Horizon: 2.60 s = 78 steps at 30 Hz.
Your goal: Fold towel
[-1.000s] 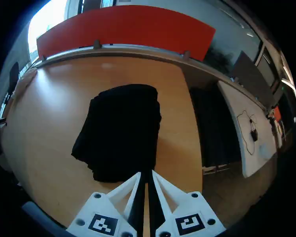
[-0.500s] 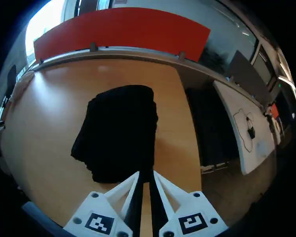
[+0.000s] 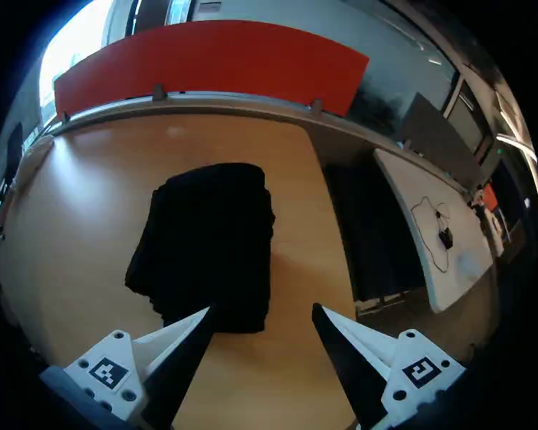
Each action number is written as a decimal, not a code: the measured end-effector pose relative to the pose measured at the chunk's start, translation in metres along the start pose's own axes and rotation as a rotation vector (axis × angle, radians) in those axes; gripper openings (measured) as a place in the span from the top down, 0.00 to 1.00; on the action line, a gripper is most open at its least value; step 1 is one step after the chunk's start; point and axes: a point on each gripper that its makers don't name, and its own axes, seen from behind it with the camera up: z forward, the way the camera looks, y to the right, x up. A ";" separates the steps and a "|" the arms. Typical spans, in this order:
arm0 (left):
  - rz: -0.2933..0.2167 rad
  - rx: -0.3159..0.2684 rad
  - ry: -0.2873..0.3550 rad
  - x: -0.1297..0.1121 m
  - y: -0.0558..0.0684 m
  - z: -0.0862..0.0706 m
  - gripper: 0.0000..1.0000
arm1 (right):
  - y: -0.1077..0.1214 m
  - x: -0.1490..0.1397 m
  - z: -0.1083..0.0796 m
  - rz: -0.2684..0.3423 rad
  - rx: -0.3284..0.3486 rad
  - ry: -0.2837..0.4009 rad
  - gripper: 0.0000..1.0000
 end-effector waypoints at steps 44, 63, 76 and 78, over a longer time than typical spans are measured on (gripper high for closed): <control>-0.021 0.046 0.134 0.039 -0.018 -0.004 0.04 | -0.059 0.109 -0.051 0.218 -0.010 0.518 0.00; -0.131 0.176 0.529 0.161 -0.070 -0.046 0.04 | -0.075 0.147 -0.077 0.253 0.019 0.668 0.00; -0.117 0.166 0.589 0.183 -0.071 -0.052 0.04 | -0.118 0.184 -0.105 0.237 0.063 0.772 0.00; -0.117 0.162 0.597 0.186 -0.070 -0.054 0.04 | -0.129 0.190 -0.109 0.227 0.068 0.784 0.00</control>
